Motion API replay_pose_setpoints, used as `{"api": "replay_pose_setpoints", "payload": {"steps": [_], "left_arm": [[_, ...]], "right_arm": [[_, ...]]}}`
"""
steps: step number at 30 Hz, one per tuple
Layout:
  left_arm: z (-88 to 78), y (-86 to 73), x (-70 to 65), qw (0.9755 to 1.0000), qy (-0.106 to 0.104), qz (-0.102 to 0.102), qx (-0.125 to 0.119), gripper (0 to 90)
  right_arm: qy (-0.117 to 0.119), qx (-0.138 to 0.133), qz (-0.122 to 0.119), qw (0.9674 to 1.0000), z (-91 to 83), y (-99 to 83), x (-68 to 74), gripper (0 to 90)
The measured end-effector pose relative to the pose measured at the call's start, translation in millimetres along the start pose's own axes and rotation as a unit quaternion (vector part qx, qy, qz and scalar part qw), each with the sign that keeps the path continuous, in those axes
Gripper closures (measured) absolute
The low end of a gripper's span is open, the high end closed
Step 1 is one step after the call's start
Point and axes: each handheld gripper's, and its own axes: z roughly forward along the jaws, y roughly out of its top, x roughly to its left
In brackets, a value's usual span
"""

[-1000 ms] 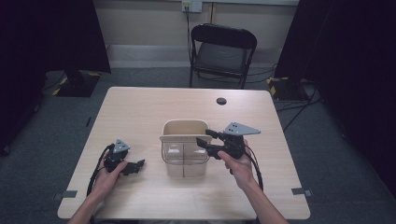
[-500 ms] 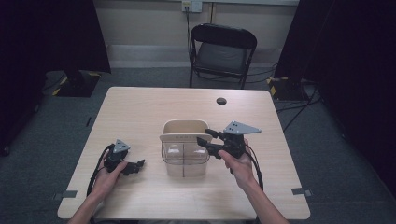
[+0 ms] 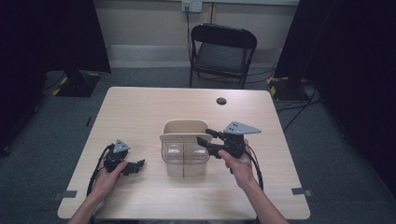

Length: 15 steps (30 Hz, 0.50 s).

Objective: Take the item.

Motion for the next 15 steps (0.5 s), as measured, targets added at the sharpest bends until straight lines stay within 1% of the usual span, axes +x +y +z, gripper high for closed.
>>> {"api": "replay_pose_setpoints", "payload": {"steps": [15], "left_arm": [[-0.1,0.0,0.2,1.0000,0.000,0.002,0.001,11.4]], "right_arm": [[-0.002,-0.003,0.000,1.0000,-0.4,-0.2,-0.2,48.9]]}}
